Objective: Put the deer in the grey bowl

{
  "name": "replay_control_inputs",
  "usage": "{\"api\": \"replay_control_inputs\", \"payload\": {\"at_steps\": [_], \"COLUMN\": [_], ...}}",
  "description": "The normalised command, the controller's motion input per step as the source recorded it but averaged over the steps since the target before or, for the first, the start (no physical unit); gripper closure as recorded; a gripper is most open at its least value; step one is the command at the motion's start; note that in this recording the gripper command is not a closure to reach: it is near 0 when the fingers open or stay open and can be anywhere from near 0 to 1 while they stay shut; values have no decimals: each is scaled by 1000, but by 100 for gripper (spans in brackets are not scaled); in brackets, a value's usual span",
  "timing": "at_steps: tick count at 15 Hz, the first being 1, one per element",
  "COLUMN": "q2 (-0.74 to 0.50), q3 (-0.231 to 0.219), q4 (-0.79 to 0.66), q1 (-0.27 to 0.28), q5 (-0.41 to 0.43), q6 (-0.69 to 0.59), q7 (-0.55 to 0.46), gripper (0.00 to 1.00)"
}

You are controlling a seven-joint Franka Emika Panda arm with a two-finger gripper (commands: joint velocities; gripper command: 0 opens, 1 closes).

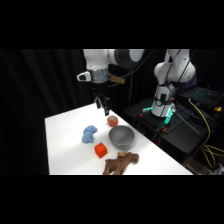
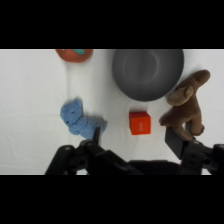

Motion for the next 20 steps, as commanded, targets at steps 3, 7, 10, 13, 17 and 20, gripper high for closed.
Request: {"api": "replay_control_inputs", "payload": {"at_steps": [3, 7, 10, 13, 17, 20], "q2": [-17, -51, 23, 117, 222, 296], "q3": [14, 88, 145, 117, 51, 26], "q4": [-30, -63, -71, -78, -77, -7], "q1": [44, 126, 184, 149, 79, 48], "q5": [7, 64, 117, 131, 89, 88], "q6": [29, 91, 253, 433, 515, 458], "q7": [71, 165, 216, 130, 32, -15], "gripper": [0, 0, 0, 0, 0, 0]}}
